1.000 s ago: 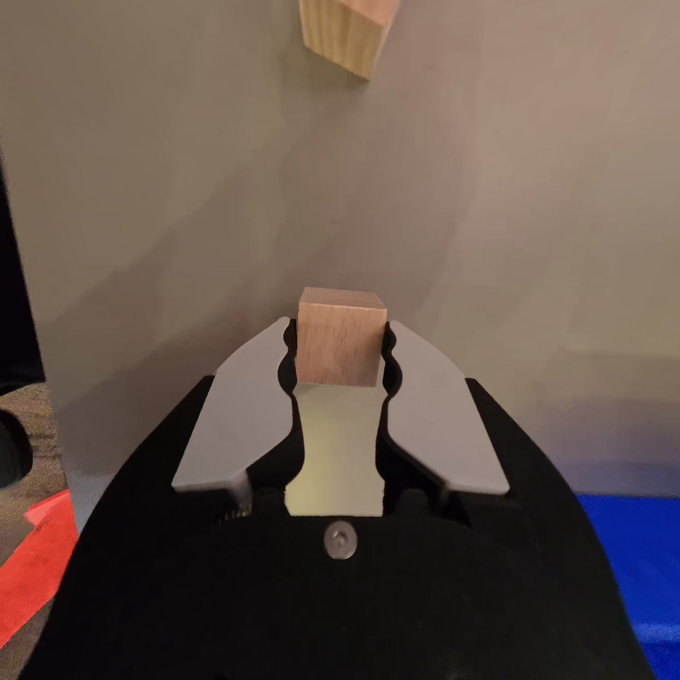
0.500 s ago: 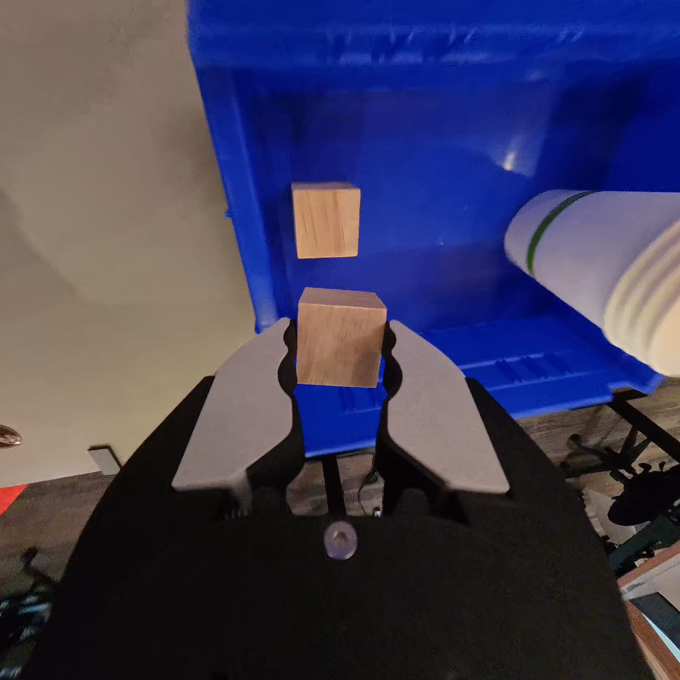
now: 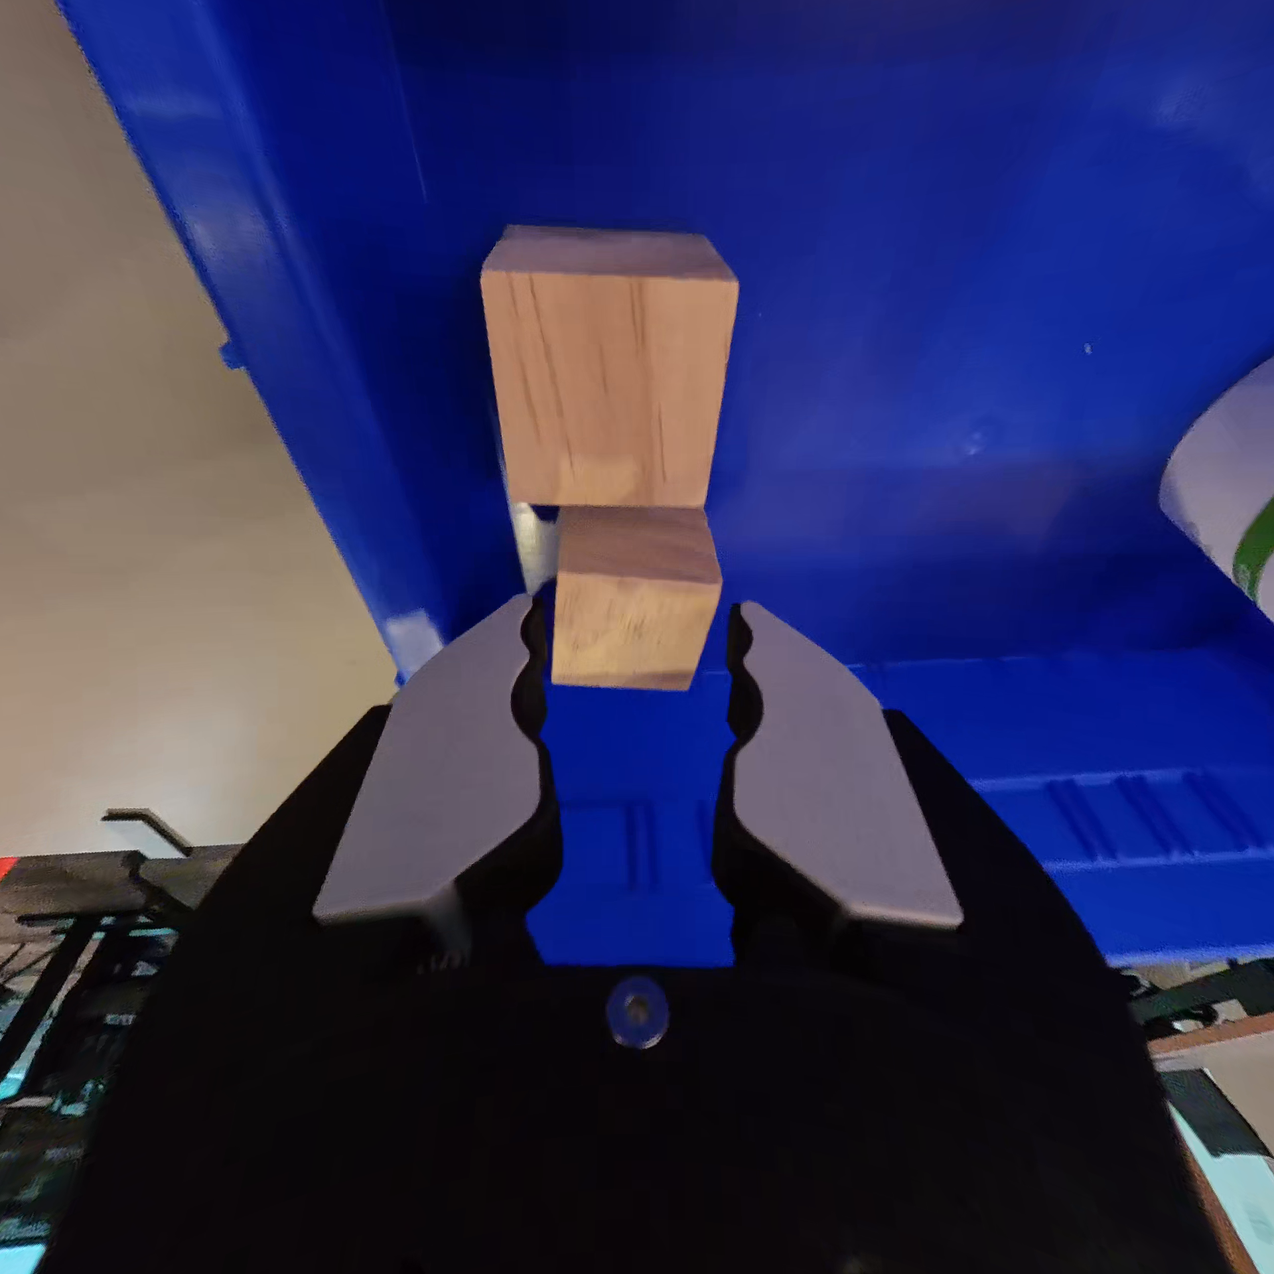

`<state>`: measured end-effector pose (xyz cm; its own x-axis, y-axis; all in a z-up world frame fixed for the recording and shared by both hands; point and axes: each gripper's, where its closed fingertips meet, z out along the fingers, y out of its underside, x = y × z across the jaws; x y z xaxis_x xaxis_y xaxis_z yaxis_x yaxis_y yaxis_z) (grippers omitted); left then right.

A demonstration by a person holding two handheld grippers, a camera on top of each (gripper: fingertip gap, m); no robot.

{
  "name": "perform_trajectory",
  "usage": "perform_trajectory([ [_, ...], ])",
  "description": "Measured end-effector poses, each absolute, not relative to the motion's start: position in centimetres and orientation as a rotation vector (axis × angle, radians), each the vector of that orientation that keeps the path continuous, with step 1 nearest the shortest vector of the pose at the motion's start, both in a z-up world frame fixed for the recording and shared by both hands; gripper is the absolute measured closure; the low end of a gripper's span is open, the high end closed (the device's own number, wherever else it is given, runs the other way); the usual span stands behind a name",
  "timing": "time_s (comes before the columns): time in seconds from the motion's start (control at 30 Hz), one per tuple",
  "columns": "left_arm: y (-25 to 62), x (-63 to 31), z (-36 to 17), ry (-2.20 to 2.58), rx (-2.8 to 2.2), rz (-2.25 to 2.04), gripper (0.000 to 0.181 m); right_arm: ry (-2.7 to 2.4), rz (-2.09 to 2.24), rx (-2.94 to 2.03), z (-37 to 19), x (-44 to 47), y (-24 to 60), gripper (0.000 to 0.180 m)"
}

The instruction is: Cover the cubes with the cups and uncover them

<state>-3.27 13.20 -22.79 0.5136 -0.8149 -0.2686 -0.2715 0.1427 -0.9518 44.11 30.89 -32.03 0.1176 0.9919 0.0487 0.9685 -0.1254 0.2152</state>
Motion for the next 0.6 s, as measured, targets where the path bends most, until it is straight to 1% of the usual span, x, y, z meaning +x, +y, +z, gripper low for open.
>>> perform_trajectory([
  [0.1,13.1,-3.4,-22.5,1.015,-1.413,-0.498,0.181,1.991,0.343,2.342,-28.5,43.5,31.4,0.121],
  [0.17,13.0,-3.5,-22.2,1.006,-1.407,-0.503,0.181,2.061,0.366,2.428,-25.2,41.2,31.3,0.121],
  [0.27,12.9,-3.4,-21.9,0.993,-1.401,-0.519,0.181,2.265,0.21,2.571,-20.8,32.5,29.1,0.127],
  [0.33,12.6,-3.4,-21.7,0.98,-1.397,-0.53,0.181,2.371,0.024,2.669,-19.2,25.4,26.8,0.129],
  [0.43,12.4,-3.9,-21.1,0.933,-1.395,-0.519,0.181,2.504,-0.309,2.649,-20.1,15.5,21.7,0.12],
  [0.53,12.1,-4.8,-20.8,0.871,-1.401,-0.533,0.181,2.465,-0.626,2.661,-23.1,7.8,18.1,0.113],
  [0.6,11.7,-5.2,-20.8,0.857,-1.401,-0.553,0.181,2.395,-0.656,2.713,-25.9,4.7,17.5,0.108],
])
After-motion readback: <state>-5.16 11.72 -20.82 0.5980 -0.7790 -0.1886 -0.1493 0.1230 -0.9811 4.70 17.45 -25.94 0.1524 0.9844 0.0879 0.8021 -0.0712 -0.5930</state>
